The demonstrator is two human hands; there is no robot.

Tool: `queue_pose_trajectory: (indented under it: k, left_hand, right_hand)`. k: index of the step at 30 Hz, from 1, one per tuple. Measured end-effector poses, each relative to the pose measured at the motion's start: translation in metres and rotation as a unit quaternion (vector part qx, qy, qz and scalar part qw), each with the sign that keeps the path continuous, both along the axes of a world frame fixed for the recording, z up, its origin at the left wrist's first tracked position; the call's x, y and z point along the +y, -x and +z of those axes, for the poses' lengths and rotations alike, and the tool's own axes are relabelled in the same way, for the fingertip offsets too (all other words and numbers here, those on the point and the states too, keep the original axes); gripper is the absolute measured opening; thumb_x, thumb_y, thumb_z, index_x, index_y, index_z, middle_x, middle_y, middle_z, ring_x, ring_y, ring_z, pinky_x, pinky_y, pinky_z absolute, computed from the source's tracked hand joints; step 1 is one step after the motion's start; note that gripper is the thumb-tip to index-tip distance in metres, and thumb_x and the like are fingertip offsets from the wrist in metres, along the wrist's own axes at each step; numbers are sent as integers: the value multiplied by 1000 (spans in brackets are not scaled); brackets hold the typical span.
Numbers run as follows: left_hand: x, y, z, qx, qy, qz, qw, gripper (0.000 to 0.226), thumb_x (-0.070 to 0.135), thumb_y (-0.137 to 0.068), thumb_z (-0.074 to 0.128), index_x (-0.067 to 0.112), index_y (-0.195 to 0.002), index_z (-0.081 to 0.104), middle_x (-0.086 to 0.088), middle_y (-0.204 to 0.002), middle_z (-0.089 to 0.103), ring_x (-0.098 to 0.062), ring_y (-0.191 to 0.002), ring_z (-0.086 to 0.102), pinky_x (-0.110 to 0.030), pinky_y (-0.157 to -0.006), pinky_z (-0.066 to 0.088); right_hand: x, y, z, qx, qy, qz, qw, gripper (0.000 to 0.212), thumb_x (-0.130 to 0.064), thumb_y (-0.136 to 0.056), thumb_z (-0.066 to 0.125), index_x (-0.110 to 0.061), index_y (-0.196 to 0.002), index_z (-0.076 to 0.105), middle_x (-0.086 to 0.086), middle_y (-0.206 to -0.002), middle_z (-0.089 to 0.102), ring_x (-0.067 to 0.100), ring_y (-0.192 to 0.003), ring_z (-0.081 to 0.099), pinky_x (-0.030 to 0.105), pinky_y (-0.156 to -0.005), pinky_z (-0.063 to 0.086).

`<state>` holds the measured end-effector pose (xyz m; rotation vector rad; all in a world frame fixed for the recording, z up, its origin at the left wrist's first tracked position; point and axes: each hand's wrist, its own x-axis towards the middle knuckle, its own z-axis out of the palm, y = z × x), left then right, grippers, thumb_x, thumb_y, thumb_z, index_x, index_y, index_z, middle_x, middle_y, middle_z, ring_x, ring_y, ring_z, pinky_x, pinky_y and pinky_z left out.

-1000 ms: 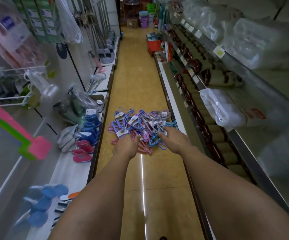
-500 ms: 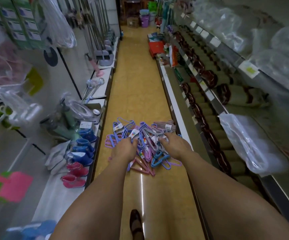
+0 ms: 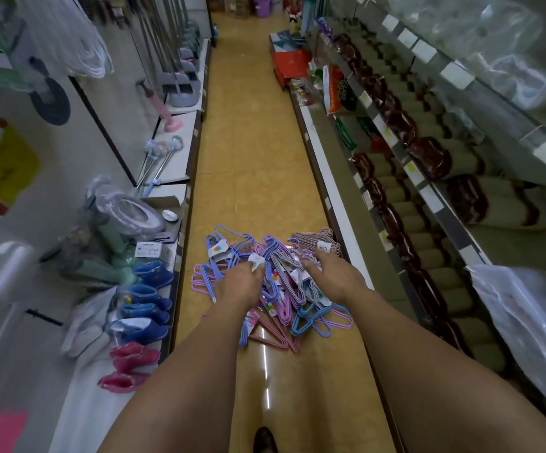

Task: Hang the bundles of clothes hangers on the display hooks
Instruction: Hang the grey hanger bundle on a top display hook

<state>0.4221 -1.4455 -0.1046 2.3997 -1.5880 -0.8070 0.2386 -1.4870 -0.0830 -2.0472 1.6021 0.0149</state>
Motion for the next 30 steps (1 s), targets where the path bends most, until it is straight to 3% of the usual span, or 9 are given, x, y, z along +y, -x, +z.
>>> queue_pose_trajectory:
  k: [9,14,19,22,26,30]
  left_hand:
    - [-64,18,-52,16,-32,6,999,50,44,-102,27,10,-132,50,-11,-129,57,-30,-117,53,-38,-93,43]
    - [-93,32,-103,39,-38,17,998,48,41,-103,27,10,-126,54,-12,-119,61,-29,-109,56,-34,-85,43]
    - [-121,30,-194,62,-55,32,996,47,44,-101,27,11,-110,59,-12,-106,65,-29,-95,60,-39,-82,49]
    - [-141,26,-260,55,-61,17,997,47,38,-103,28,9,-133,51,-12,-126,58,-29,-114,55,-38,-95,45]
    - [-165,26,-360,54,-74,-2,996,45,32,-103,31,11,-141,42,-12,-137,51,-31,-122,51,-42,-98,44]
    - [-181,33,-448,46,-73,-21,996,44,28,-103,32,17,-146,35,-9,-147,41,-30,-129,44,-42,-102,42]
  right_hand:
    - [-74,15,-58,14,-47,3,999,60,-52,-100,28,-16,-147,32,10,-151,35,27,-138,34,40,-105,33]
    - [-118,21,-108,19,-58,21,998,59,-52,-99,28,-17,-147,34,8,-148,40,25,-131,42,38,-103,36]
    - [-155,13,-183,32,-65,36,997,57,-51,-100,28,-17,-146,33,8,-146,42,27,-130,42,36,-101,37]
    - [-174,8,-249,31,-65,28,997,57,-52,-100,27,-18,-146,33,7,-146,43,27,-130,43,36,-100,36]
    - [-193,6,-358,69,-75,29,994,54,-46,-101,33,-15,-145,33,9,-142,45,29,-126,46,37,-95,40]
    - [-204,9,-452,97,-99,14,990,38,-30,-98,43,-10,-130,43,12,-128,53,31,-114,52,35,-82,43]
